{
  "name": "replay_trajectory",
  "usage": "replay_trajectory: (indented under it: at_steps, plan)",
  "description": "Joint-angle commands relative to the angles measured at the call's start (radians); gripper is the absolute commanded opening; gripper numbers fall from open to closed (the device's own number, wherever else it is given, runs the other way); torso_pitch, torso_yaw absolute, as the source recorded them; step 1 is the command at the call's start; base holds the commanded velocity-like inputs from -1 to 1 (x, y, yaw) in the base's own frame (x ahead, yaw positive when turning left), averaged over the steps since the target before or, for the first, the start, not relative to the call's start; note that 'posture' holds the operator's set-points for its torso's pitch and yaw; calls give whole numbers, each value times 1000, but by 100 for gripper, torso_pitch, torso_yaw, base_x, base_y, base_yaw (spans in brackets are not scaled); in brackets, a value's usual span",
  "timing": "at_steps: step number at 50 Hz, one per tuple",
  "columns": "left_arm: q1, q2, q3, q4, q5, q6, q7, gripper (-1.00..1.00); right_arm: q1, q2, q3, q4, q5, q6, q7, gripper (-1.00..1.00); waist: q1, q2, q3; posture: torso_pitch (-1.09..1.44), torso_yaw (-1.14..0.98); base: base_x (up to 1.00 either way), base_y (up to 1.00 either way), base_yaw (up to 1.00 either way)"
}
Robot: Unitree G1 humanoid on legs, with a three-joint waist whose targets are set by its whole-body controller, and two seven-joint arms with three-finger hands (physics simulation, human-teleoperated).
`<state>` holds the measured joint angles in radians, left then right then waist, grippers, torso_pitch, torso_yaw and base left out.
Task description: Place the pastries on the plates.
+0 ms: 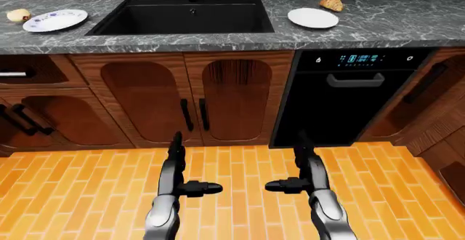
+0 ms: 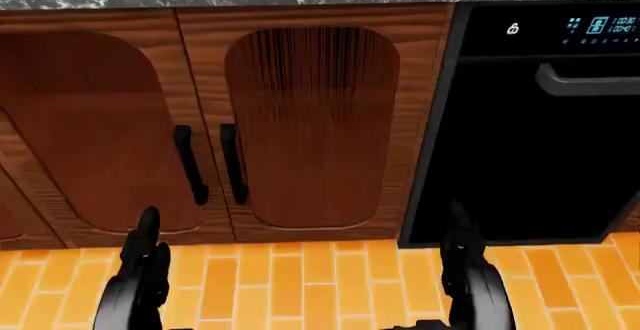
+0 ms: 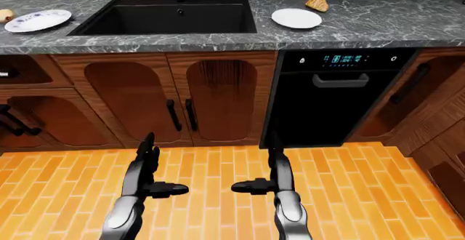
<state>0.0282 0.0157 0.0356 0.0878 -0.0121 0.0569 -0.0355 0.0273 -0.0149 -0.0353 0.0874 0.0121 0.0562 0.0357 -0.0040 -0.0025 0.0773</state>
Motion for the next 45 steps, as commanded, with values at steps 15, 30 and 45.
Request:
replay_trajectory:
  at_steps: [15,30,45]
  plan:
    - [-428,118,79,-332,11,404,-11,100,-445,-105,-122,-425,40,451,-83,100,12,-4,-91,0,0,0,0,0]
    - [-673,245,146,-419,-51,656,-33,100,-936,-289,-142,-286,165,701,-151,100,44,-38,-58,0,0,16,-39,0]
    - [-949,340,128,-245,6,608,-80,100,-1015,-320,-138,-296,177,654,-148,100,4,71,-47,0,0,28,-37,0]
